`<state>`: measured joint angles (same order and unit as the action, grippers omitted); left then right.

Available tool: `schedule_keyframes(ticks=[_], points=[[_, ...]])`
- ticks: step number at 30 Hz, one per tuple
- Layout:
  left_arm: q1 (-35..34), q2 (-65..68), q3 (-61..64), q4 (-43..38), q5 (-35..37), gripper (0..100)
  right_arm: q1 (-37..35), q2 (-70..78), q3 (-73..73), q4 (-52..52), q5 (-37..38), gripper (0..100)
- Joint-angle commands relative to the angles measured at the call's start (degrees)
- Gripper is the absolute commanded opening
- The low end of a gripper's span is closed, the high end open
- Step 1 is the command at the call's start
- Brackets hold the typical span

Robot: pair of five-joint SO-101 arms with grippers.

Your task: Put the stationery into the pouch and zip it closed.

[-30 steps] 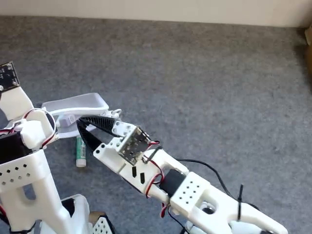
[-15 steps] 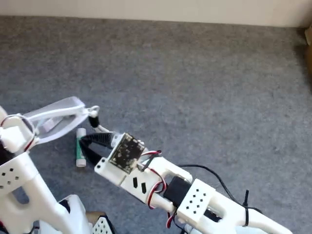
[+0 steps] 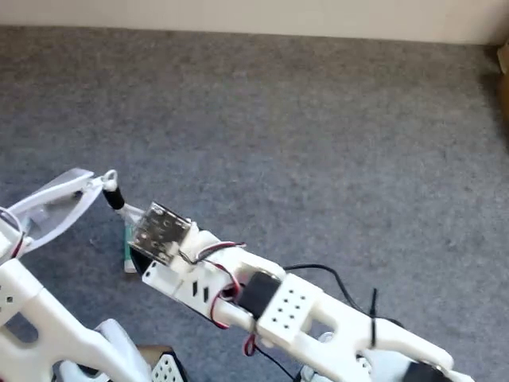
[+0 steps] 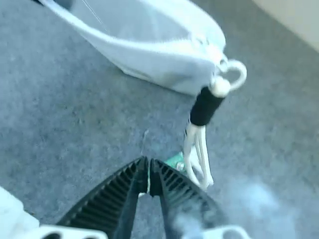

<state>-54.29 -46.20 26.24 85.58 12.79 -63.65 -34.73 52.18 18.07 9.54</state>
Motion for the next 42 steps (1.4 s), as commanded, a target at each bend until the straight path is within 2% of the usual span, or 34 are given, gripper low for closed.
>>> schedule_keyframes(ticks=[1,6,13,18,22,30,36,42], points=[[-4.26,-0.4,-4.79,-1.41,2.46,1,-0.48,3.65,-7.43,2.15,-5.27,2.4],[-7.52,-0.4,-4.26,-2.2,3.08,1,-0.31,10.15,-14.46,9.1,-13.1,10.2],[-7.96,-0.4,-4.18,-2.11,3.16,1,-0.22,20.35,-23.96,14.99,-19.52,10.2],[-13.23,-0.4,-4.18,-2.2,5.36,1,-0.22,28.26,-31.34,20.44,-22.51,10.2],[-13.93,-0.4,-4.18,-2.2,5.45,1,-0.22,33.89,-36.88,24.13,-24.79,10.2],[-13.93,-0.4,-4.09,-2.11,5.45,1,1.1,45.05,-45.67,24.66,-25.85,10.2],[-13.93,-0.4,-2.95,-2.73,5.27,1,3.74,52.53,-54.11,24.66,-30.24,10.4],[-13.93,-0.4,-2.95,-2.64,5.27,1,4.53,60.97,-61.32,24.66,-30.24,10.4]])
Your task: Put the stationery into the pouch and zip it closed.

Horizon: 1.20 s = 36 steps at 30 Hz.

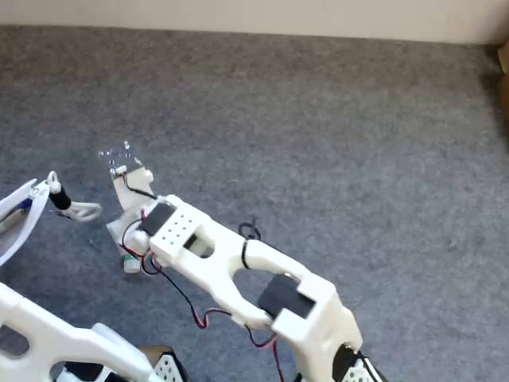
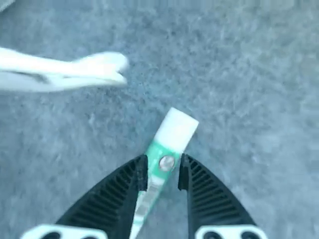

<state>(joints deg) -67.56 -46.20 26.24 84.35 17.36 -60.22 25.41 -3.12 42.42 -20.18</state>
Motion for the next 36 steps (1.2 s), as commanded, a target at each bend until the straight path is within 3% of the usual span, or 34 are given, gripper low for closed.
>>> schedule_keyframes(ticks=[1,8,28,36], points=[[-0.66,-0.4,-2.95,-1.41,0.7,1,1.1,2.24,-7.16,0.31,-0.53,10.4],[-0.66,-0.4,-2.86,-1.14,0.7,1,2.51,9.71,-14.11,2.15,-0.35,10.3],[-0.57,-0.4,-2.86,-0.97,0.7,1,3.82,35.74,-59.03,37.58,0.09,10.1],[-0.48,-0.4,-2.77,-0.97,0.7,1,4.0,41.54,-75.91,47.16,9.32,0.5]])
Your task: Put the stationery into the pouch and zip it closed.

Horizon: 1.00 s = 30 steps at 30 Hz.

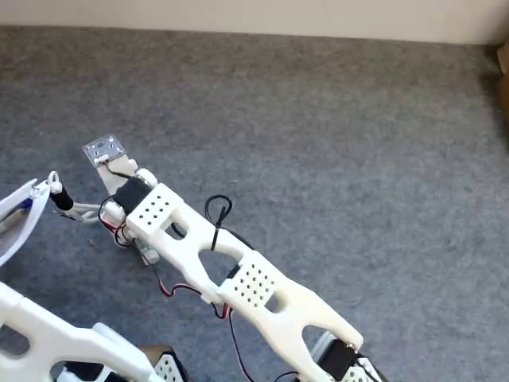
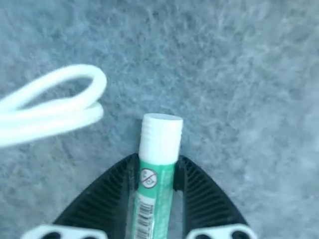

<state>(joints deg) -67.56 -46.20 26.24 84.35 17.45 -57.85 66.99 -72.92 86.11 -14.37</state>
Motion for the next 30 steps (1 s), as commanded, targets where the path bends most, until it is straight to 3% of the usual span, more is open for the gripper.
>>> schedule_keyframes(ticks=[1,13,19,30], points=[[-0.48,-0.4,-2.51,-1.05,0.62,1,1.98,0.4,-7.78,4.79,4.31,0.8],[12.0,-0.4,-2.24,-0.97,-2.64,1,8.48,1.19,-28.35,15.08,9.41,0.5],[20.35,-0.4,-2.33,-0.97,-4.66,1,10.95,-0.31,-28.62,15.08,9.41,0.5],[28.97,-0.4,-4.09,-0.88,-4.75,1,17.8,-8.4,-28.53,15.25,9.23,0.5]])
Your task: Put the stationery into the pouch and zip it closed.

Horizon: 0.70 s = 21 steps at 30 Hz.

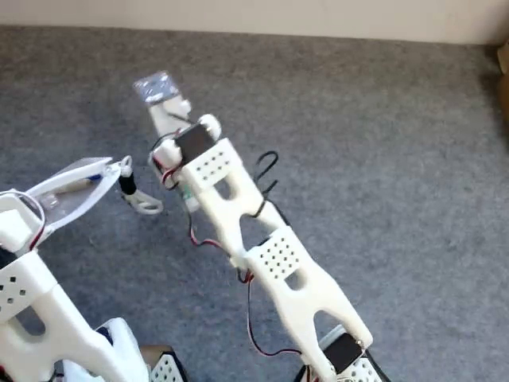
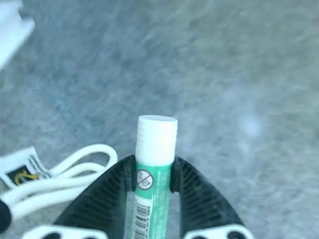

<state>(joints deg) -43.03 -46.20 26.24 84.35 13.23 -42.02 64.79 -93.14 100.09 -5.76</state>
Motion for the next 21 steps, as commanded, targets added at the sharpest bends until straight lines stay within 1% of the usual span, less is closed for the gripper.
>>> schedule_keyframes(ticks=[1,9,12,16,21], points=[[5.41,-0.4,-4.09,-0.88,-0.53,1,2.33,-6.64,-8.31,1.27,0.62,0.5],[12.7,-0.4,-4.18,-0.88,-2.11,1,5.32,-9.98,-7.34,1.36,0.79,0.5],[14.29,-0.4,-4.09,-0.88,-2.11,1,5.93,-13.05,-2.51,1.27,0.88,0.5],[14.73,-0.4,-3.82,-0.88,-2.11,1,5.85,-19.3,7.43,1.1,1.05,0.5],[14.73,-0.4,-3.65,-0.79,-2.11,1,5.76,-22.9,15.78,0.92,5.98,0.5]])
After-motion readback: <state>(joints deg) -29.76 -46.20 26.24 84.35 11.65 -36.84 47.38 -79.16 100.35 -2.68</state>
